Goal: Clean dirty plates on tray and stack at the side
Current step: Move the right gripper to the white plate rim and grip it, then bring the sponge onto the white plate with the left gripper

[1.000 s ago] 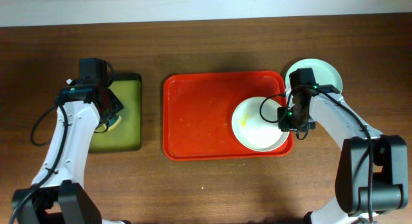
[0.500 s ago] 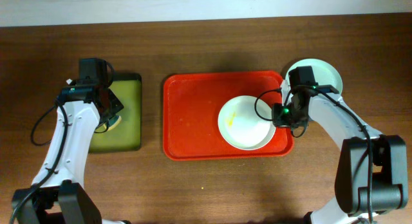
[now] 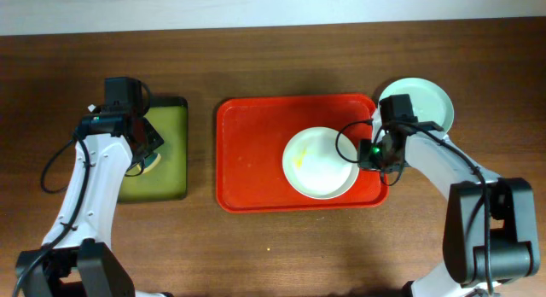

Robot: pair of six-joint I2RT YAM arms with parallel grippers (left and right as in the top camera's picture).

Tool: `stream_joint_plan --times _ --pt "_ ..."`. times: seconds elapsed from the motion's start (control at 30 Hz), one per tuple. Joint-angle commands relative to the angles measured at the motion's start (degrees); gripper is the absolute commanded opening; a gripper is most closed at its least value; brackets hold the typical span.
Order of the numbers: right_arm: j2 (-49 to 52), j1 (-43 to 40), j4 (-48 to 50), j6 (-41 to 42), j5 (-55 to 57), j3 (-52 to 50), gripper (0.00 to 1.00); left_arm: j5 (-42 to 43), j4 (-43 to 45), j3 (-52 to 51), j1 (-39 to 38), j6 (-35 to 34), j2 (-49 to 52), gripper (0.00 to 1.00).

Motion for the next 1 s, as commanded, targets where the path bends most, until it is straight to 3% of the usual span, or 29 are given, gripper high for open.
stream_joint_plan --times 0.0,0.27,0.6,0.77,0.97 --pt "0.26 0.44 0.00 0.46 1.42 0.13 0.18 0.22 -0.04 -0.48 0.13 0.52 -0.98 0.00" --pt "-1.03 -0.28 -11.63 0.46 1.03 10.32 0.24 0.22 0.00 -0.46 0.13 0.50 -0.98 0.00" --pt "-0.57 4.37 -7.26 0.46 0.98 4.61 0.23 0.83 0.00 -0.46 0.13 0.52 -0.98 0.00" --pt "-0.55 5.55 -3.50 0.52 7.67 1.09 0.23 1.31 -0.04 -0.48 0.13 0.96 -0.98 0.00" --pt "-0.52 5.57 -2.93 0.50 8.22 0.87 0.24 1.31 0.22 -0.48 0.13 0.94 -0.98 0.00"
